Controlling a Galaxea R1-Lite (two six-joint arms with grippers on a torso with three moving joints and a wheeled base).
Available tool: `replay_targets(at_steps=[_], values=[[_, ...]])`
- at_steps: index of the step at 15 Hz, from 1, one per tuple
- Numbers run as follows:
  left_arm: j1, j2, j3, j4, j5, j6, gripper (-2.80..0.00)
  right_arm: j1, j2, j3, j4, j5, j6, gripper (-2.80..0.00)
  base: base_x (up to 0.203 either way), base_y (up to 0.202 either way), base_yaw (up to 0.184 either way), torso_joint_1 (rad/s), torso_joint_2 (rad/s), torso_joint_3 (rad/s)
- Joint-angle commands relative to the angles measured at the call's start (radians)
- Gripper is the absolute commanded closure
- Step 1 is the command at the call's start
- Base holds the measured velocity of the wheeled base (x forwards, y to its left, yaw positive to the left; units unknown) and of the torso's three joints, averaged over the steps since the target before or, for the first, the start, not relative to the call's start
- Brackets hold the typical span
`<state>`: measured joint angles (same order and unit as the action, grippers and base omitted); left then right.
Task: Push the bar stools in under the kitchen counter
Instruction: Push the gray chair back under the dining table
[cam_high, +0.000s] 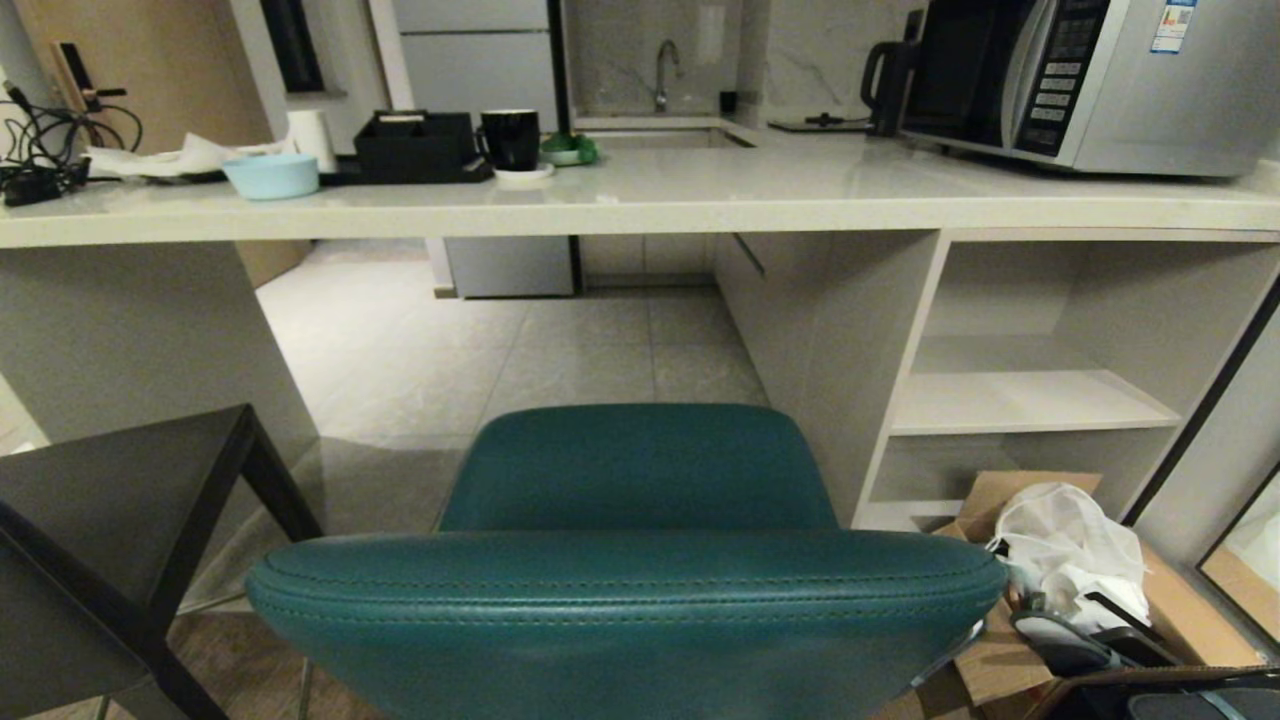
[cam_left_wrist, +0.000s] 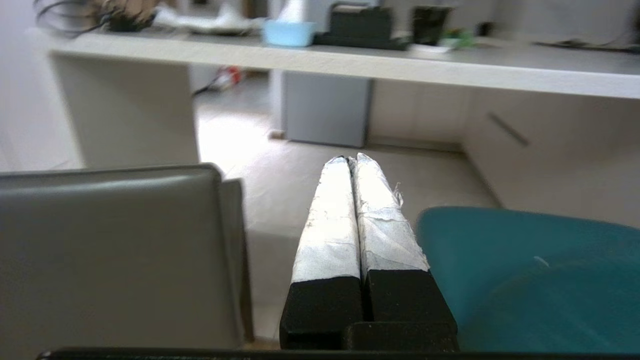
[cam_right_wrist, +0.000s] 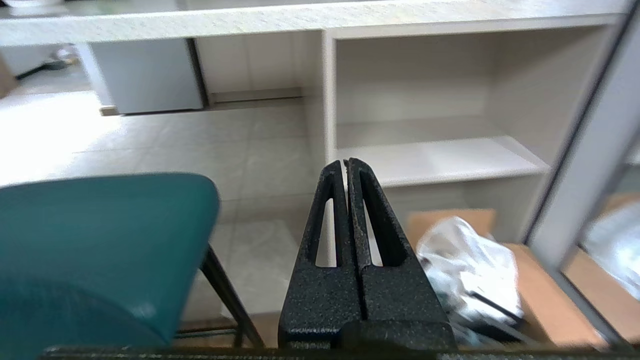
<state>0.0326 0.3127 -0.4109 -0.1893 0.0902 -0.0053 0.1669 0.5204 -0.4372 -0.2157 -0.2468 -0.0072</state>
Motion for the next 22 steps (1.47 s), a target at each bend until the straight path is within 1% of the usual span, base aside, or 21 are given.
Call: replay_targets(at_steps=[1, 3, 4, 5, 6, 7, 8, 10, 11, 13, 15, 16, 18, 19, 21, 22], values=[[0.002, -0.095, -0.012, 0.011, -0.044, 0.000, 0.00, -0.019, -0.175, -0.002, 0.096, 0.002, -0.005, 0.00, 0.000, 0.000, 0.000, 0.000, 0.00, 0.000], [-0.014, -0.110, -0.047, 0.070, -0.080, -0.001, 0.00, -0.045, -0.242, -0.042, 0.216, -0.002, -0.006, 0.00, 0.000, 0.000, 0.000, 0.000, 0.00, 0.000], [-0.036, -0.124, -0.072, 0.121, -0.085, -0.001, 0.00, -0.049, -0.244, -0.074, 0.227, -0.012, -0.005, 0.00, 0.000, 0.000, 0.000, 0.000, 0.00, 0.000], [-0.038, -0.141, -0.085, 0.159, -0.107, 0.000, 0.00, -0.053, -0.244, -0.105, 0.242, -0.015, -0.006, 0.00, 0.000, 0.000, 0.000, 0.000, 0.00, 0.000], [-0.038, -0.156, -0.084, 0.166, -0.149, 0.001, 0.00, -0.070, -0.245, -0.124, 0.275, -0.016, -0.008, 0.00, 0.000, 0.000, 0.000, 0.000, 0.00, 0.000], [-0.037, -0.172, -0.072, 0.171, -0.167, 0.001, 0.00, -0.099, -0.247, -0.136, 0.301, -0.011, -0.009, 0.00, 0.000, 0.000, 0.000, 0.000, 0.00, 0.000], [-0.036, -0.195, -0.053, 0.187, -0.173, 0.002, 0.00, -0.134, -0.257, -0.140, 0.322, 0.013, -0.010, 0.00, 0.000, 0.000, 0.000, 0.000, 0.00, 0.000], [-0.035, -0.275, -0.002, 0.250, -0.179, 0.020, 0.00, -0.184, -0.312, -0.125, 0.362, 0.111, -0.018, 0.00, 0.000, 0.000, 0.000, 0.000, 0.00, 0.000], [-0.034, -0.308, 0.045, 0.284, -0.177, 0.041, 0.00, -0.187, -0.324, -0.104, 0.373, 0.120, -0.016, 0.00, 0.000, 0.000, 0.000, 0.000, 0.00, 0.000], [-0.033, -0.314, 0.110, 0.307, -0.172, 0.060, 0.00, -0.180, -0.370, -0.043, 0.374, 0.135, -0.023, 0.00, 0.000, 0.000, 0.000, 0.000, 0.00, 0.000], [-0.033, -0.314, 0.180, 0.308, -0.170, 0.079, 0.00, -0.177, -0.490, 0.079, 0.371, 0.211, -0.040, 0.00, 0.000, 0.000, 0.000, 0.000, 0.00, 0.000], [-0.033, -0.314, 0.218, 0.304, -0.158, 0.086, 0.00, -0.176, -0.521, 0.140, 0.362, 0.222, -0.042, 0.00, 0.000, 0.000, 0.000, 0.000, 0.00, 0.000], [-0.033, -0.314, 0.291, 0.259, -0.134, 0.088, 0.00, -0.175, -0.521, 0.236, 0.328, 0.226, -0.050, 0.00, 0.000, 0.000, 0.000, 0.000, 0.00, 0.000], [-0.033, -0.314, 0.333, 0.210, -0.131, 0.091, 0.00, -0.175, -0.521, 0.280, 0.294, 0.226, -0.053, 0.00, 0.000, 0.000, 0.000, 0.000, 0.00, 0.000], [-0.033, -0.314, 0.415, 0.119, -0.129, 0.107, 0.00, -0.175, -0.520, 0.389, 0.210, 0.222, -0.055, 0.00, 0.000, 0.000, 0.000, 0.000, 0.00, 0.000], [-0.033, -0.314, 0.431, 0.114, -0.129, 0.103, 0.00, -0.175, -0.520, 0.432, 0.151, 0.227, -0.052, 0.00, 0.000, 0.000, 0.000, 0.000, 0.00, 0.000]])
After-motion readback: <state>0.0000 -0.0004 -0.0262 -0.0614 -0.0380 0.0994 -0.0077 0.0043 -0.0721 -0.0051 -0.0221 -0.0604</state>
